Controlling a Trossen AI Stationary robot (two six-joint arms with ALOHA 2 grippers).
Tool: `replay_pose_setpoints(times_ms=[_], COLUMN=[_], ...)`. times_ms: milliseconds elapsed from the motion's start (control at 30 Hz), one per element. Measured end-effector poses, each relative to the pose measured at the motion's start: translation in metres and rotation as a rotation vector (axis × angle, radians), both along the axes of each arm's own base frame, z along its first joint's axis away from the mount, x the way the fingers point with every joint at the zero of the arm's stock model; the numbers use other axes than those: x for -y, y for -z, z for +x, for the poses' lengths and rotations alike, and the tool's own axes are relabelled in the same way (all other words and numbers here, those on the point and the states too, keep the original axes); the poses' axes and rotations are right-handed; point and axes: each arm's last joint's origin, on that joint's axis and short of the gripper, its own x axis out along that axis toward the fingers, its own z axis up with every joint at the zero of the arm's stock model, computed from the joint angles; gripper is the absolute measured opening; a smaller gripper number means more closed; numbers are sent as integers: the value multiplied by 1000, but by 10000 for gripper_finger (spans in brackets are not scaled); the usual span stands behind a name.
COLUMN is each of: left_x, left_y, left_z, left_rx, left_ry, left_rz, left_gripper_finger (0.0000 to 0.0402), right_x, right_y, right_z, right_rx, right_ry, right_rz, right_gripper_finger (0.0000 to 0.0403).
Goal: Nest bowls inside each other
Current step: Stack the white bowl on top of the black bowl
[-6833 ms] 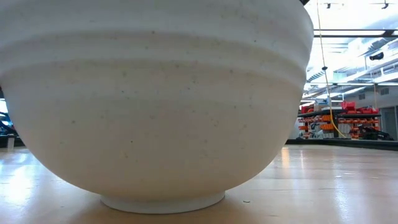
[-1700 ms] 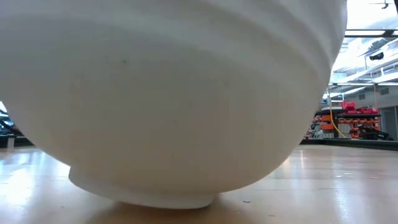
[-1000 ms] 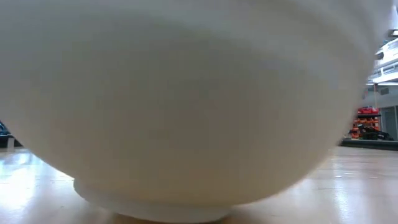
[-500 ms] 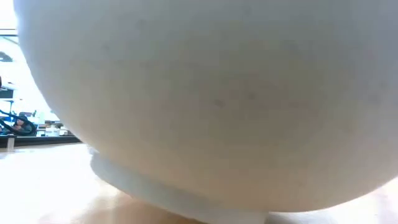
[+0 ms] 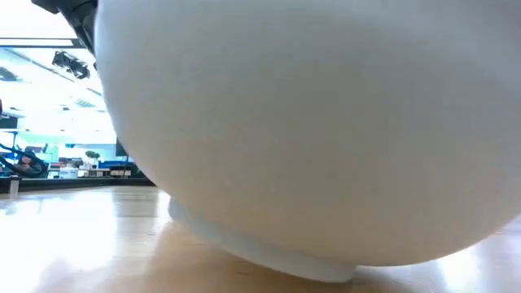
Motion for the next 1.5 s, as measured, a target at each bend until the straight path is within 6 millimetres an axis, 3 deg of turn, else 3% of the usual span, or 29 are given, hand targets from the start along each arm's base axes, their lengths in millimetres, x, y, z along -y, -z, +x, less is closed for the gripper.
replay_pose_setpoints(times_ms=[200,600,767,1000,1500], left_x=[2,6,7,5,-11], left_y=[0,24,26,24,19], left_z=[5,29,33,36,42], left_rx=[25,-5,7,39,102], left_ry=[34,113,143,147,111], left_rz=[-35,-83,-104,-101,-109], left_gripper_finger=[103,100,96,95,83], right_x=[3,16,24,25,48], right_y=[-6,-14,-37,-78,-125], right_z=[-4,-13,-30,-49,-65], right_rx=[-1,-58,-55,82,244], right_ry=[8,48,104,139,168], right_rz=[-38,-133,-214,-214,-258], right_gripper_finger=[5,5,4,4,4])
